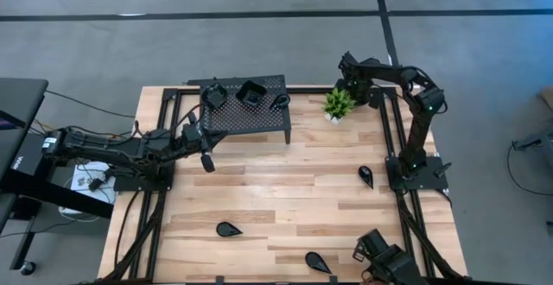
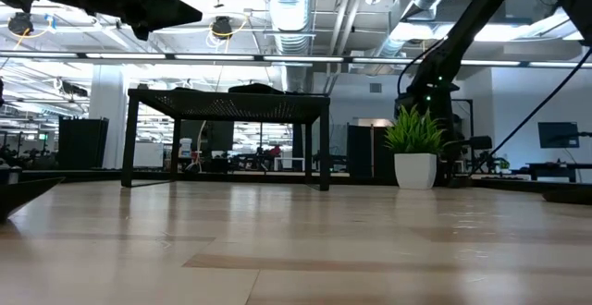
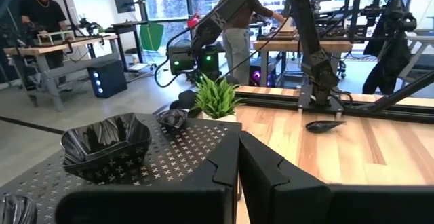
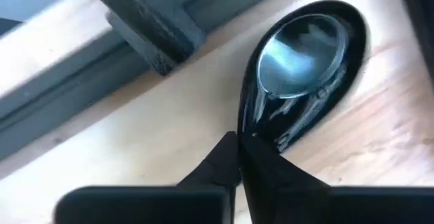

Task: Pick & Place Mini shaped plates
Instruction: Stack the black drop shaped plate on the top of the black drop shaped plate on the shelf

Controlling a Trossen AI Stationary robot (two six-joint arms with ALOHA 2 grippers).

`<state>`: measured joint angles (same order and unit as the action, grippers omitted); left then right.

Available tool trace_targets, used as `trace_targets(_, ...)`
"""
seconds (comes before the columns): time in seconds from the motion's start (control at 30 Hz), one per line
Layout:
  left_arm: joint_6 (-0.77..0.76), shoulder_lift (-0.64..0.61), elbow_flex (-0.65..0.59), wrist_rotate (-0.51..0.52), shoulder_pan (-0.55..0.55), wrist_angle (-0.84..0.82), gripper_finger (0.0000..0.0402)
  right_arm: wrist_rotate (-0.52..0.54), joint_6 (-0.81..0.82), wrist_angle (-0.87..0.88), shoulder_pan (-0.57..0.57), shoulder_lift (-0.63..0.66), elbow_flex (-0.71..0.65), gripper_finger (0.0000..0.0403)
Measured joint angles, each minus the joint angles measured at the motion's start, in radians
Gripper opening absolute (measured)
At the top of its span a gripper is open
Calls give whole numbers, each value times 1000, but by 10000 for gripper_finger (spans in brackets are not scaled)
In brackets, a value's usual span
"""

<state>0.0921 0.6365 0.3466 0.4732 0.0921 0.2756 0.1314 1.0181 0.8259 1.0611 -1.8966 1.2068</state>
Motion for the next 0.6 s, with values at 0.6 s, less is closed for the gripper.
trace_targets(0.6,0,0,0,0,0,1,12,-2,-193,140,13,13,169,1)
